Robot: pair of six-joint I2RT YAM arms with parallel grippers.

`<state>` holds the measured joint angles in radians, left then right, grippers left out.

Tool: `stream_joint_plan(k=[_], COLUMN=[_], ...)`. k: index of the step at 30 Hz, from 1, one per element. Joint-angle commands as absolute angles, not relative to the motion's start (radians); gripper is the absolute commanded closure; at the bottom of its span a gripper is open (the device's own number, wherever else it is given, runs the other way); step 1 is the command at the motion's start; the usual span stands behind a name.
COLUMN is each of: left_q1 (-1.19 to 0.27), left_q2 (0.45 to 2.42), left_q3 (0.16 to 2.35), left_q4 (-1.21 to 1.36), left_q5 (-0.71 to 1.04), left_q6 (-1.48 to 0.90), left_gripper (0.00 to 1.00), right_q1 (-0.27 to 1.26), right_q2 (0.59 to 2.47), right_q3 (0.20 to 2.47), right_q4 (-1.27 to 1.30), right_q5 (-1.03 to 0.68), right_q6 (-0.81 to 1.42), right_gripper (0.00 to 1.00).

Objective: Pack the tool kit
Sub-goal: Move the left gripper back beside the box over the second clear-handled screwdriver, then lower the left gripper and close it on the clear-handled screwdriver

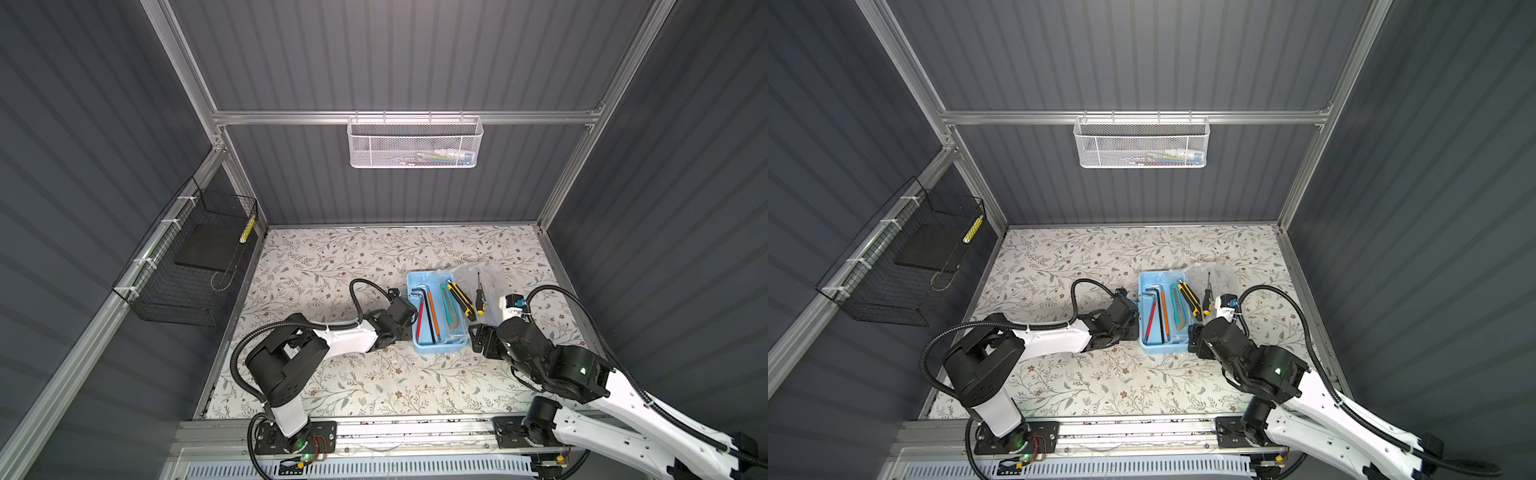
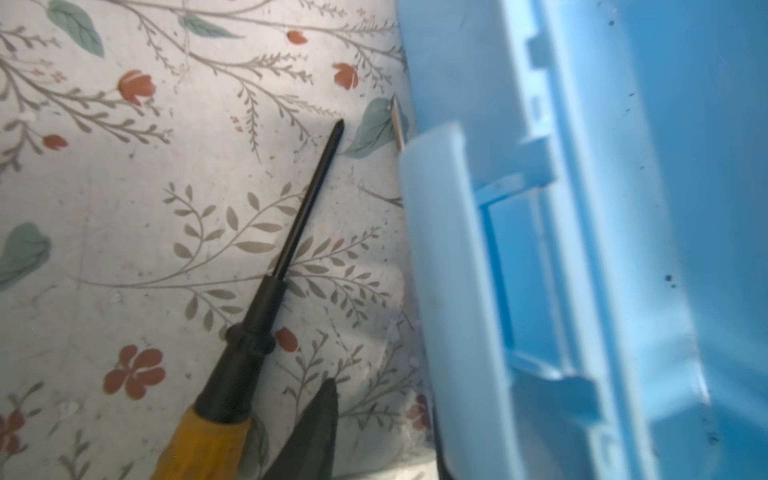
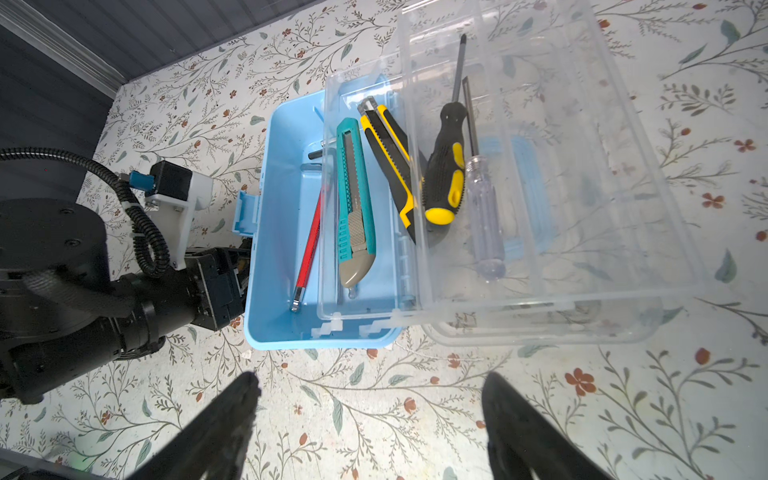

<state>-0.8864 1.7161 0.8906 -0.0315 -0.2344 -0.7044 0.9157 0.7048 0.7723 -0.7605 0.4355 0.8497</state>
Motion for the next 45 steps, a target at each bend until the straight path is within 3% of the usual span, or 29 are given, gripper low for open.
stream_joint_plan(k=[1,17,30,37,45], left_q1=[-0.883,-0.882,-0.882,-0.883,-0.883], left_q2=[1.674,1.787,1.71,1.642,1.692], left_q3=[0.89,0.929,0.935,0.898,0.896], left_q4=[-0.013,-0.003,-0.174,-0.114,-0.073], left_q5=[-0.226,-0.228,-0.428,-0.391,-0.344], left_q6=[-0.719,-0.704,-0.684,-0.67,-0.659], left_gripper=[0.59,0.58,0.61,0.6,0.61], right_q1=[0.909,0.898,0.897,0.896,0.895], right_q2=[0.701,0.71,0.724,0.727,0.729], right_q3=[0.764,0.766,0.764,0.761,0.759], right_q4=[-0.753,-0.741,-0.72,-0.711,-0.709], right_q5=[0.439,0.427,0.41,0.405,0.41], right_q6=[0.836,0.83,0.837,0.835,0.84], right_gripper=[0.16,0.16,0.16,0.16,0.16])
